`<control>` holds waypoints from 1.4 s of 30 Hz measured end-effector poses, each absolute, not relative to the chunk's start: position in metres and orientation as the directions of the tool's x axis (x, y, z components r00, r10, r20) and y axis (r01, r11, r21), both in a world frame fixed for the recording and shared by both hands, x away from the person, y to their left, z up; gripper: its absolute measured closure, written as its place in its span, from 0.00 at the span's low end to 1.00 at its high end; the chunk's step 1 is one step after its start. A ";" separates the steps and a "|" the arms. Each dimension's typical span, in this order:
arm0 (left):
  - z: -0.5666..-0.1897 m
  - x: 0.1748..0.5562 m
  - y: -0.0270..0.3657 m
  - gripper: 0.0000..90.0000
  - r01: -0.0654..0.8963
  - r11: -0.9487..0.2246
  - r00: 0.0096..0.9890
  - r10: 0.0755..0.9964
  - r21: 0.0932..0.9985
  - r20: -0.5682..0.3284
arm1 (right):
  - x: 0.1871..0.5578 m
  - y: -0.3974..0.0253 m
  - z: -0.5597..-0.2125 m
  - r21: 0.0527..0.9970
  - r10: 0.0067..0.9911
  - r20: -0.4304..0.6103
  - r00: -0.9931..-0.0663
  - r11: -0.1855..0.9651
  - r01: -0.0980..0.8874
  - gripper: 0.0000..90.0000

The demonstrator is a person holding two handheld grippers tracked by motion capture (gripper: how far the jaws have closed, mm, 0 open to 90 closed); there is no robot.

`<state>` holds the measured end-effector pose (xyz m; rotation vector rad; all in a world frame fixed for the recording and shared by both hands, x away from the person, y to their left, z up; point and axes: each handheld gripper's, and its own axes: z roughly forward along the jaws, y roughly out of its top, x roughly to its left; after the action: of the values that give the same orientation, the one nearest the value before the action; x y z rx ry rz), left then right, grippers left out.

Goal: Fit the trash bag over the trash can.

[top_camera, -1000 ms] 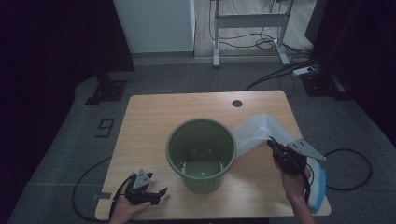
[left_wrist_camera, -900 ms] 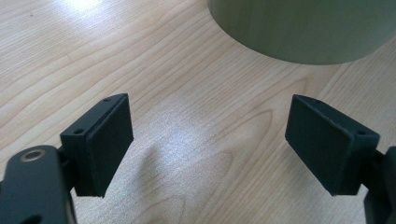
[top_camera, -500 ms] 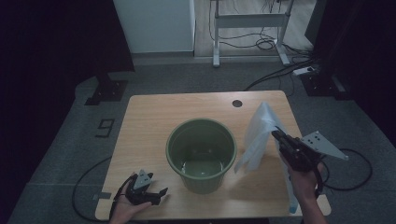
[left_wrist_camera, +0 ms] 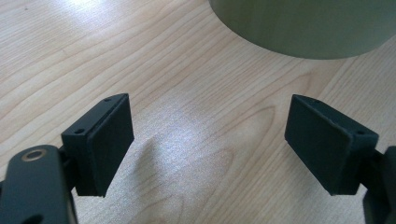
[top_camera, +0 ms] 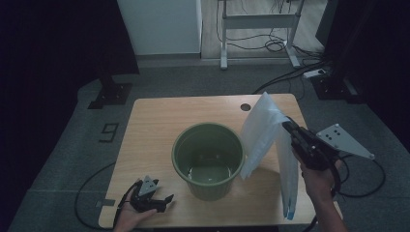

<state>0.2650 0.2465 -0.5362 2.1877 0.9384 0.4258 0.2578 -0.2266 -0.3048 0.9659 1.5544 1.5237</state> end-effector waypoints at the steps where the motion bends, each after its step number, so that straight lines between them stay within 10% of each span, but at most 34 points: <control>1: -0.536 0.265 0.246 0.17 0.498 -0.486 0.682 0.731 0.718 0.022 | 0.257 -0.225 -0.301 1.000 0.897 -0.006 -0.441 0.010 0.007 0.99; 22: -0.538 0.266 0.244 0.17 0.500 -0.494 0.684 0.729 0.711 0.025 | 0.239 -0.184 -0.237 0.989 0.871 -0.105 -0.480 0.043 -0.139 0.99; 42: -0.538 0.266 0.245 0.17 0.502 -0.498 0.683 0.730 0.707 0.029 | 0.239 -0.146 -0.261 0.989 0.825 -0.142 -0.547 0.099 -0.107 0.99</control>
<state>0.2656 0.2451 -0.5384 2.2053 0.9407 0.4273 0.2391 -0.1458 -0.2612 0.7215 1.6188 1.5516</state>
